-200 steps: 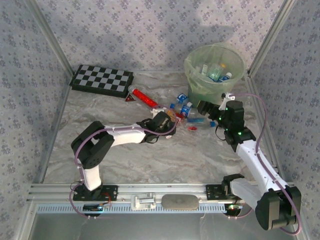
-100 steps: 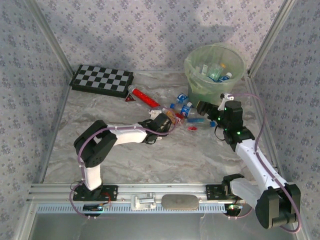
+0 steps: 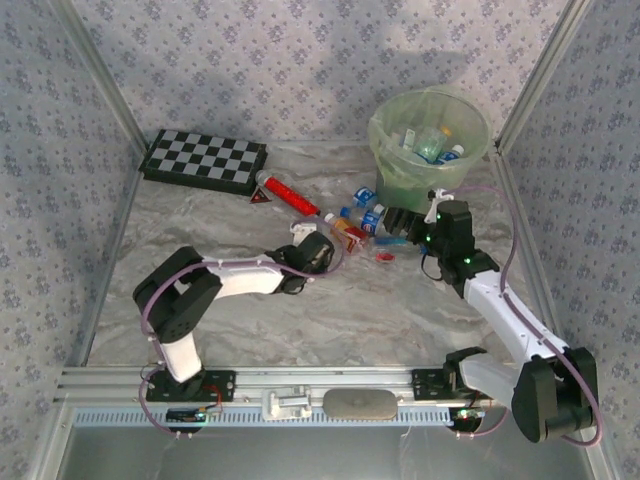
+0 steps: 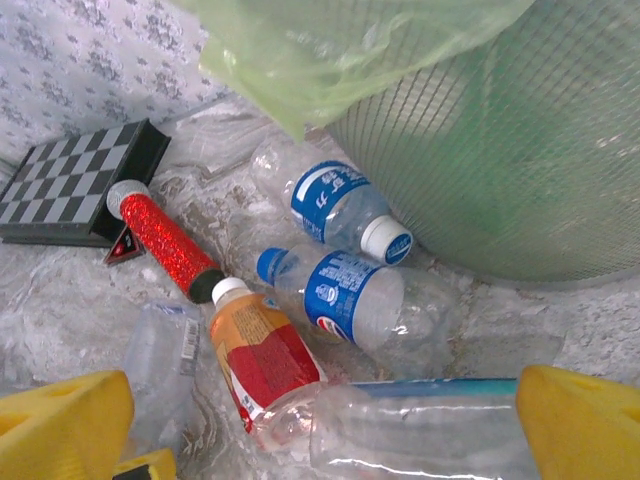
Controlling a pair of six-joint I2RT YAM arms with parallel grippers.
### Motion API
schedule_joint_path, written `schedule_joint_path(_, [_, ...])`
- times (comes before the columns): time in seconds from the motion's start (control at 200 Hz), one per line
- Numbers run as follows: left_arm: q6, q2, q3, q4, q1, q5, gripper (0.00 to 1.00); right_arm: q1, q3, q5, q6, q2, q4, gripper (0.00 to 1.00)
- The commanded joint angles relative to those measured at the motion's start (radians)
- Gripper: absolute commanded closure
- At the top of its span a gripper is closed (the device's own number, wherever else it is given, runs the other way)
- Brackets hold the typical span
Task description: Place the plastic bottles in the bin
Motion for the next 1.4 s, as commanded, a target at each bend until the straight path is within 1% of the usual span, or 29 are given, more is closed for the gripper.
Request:
schedule_joint_path(0.0, [0.046,-0.073,-0.022,0.089,-0.002,-0.012,0.53,0.022,0.044,-0.022,0.01,0.022,0.029,0.0])
schedule_joint_path(0.125, [0.085,-0.119,-0.052,0.136,-0.002,-0.02,0.54,0.051,0.065,-0.051,0.031,0.051,0.049,0.0])
schedule_joint_path(0.275, [0.143,-0.167,-0.087,0.214,-0.002,-0.008,0.54,0.084,0.091,-0.131,0.081,0.104,0.111,0.0])
schedule_joint_path(0.425, [0.194,-0.205,-0.131,0.314,-0.002,0.044,0.55,0.131,0.144,-0.205,0.1,0.178,0.147,0.0])
schedule_joint_path(0.57, [0.223,-0.233,-0.17,0.406,0.0,0.119,0.55,0.182,0.202,-0.252,0.094,0.25,0.164,0.04])
schedule_joint_path(0.705, [0.24,-0.259,-0.202,0.481,0.0,0.185,0.56,0.209,0.239,-0.281,0.101,0.31,0.179,0.06])
schedule_joint_path(0.84, [0.251,-0.28,-0.224,0.533,0.003,0.234,0.57,0.223,0.26,-0.298,0.112,0.358,0.189,0.08])
schedule_joint_path(1.014, [0.259,-0.302,-0.238,0.564,0.004,0.26,0.57,0.222,0.262,-0.315,0.128,0.398,0.204,0.1])
schedule_joint_path(1.174, [0.261,-0.302,-0.238,0.59,0.003,0.304,0.58,0.223,0.268,-0.355,0.138,0.424,0.221,0.17])
schedule_joint_path(1.394, [0.25,-0.288,-0.232,0.606,0.004,0.34,0.58,0.225,0.268,-0.387,0.172,0.443,0.246,0.24])
